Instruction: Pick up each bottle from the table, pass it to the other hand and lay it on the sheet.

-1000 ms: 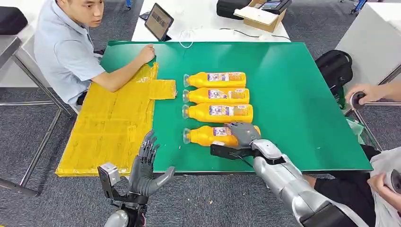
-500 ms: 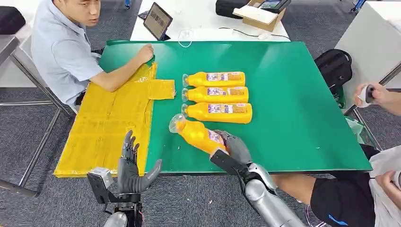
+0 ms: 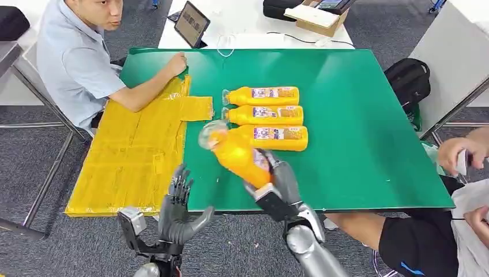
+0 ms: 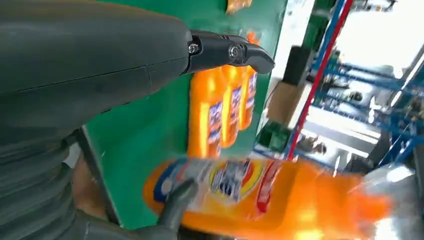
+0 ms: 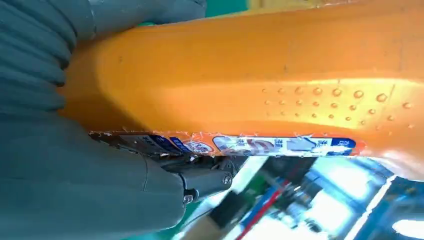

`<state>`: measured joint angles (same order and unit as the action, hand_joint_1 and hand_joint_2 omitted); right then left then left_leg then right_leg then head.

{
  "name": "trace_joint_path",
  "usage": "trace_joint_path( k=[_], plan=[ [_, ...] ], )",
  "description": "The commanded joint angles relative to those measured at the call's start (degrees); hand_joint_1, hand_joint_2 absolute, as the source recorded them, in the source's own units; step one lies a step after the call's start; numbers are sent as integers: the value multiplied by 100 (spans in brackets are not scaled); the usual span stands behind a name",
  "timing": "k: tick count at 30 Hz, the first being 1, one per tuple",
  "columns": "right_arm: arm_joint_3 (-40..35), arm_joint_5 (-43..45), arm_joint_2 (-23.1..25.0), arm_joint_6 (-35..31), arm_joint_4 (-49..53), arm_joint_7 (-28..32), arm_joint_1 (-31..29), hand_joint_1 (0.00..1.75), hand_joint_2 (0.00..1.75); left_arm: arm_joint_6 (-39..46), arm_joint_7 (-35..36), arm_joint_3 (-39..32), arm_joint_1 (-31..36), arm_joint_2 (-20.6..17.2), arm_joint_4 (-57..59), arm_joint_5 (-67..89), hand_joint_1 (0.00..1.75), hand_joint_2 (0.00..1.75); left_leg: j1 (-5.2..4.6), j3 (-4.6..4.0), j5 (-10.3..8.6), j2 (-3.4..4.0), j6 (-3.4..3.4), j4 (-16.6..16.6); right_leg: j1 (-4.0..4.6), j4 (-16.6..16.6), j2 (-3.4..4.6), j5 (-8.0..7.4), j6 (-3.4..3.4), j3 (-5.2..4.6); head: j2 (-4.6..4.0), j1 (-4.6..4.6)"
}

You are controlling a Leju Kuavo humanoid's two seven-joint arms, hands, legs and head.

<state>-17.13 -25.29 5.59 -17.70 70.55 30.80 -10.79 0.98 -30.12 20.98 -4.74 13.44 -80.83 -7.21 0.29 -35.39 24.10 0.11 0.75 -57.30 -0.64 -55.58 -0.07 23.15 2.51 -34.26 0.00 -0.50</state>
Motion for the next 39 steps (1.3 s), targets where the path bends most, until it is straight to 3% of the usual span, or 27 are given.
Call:
trace_joint_path(
  k=[1,7,28,39],
  plan=[
    [-1125,-4,291,268,-769,-162,-631,175,175,-234,160,218,352,-146,416,-145,0,175,0,30,9,22,-5,4,1,1,23,3,-10,20,0,0],
    [-1606,-407,389,67,-1268,-69,-710,175,175,-347,177,190,475,-75,382,-193,0,175,0,13,0,6,-1,6,-1,4,6,0,-4,10,0,0],
    [-1651,-448,406,41,-1296,-75,-728,175,175,-351,181,182,478,-75,399,-197,0,175,0,14,1,-4,-1,4,-1,4,-3,9,3,15,0,2],
    [-2230,-653,511,-109,-1716,-92,-798,175,175,-346,352,-9,760,7,632,-501,0,175,1,21,2,-4,-2,6,1,5,-3,11,0,21,0,0]
  ],
)
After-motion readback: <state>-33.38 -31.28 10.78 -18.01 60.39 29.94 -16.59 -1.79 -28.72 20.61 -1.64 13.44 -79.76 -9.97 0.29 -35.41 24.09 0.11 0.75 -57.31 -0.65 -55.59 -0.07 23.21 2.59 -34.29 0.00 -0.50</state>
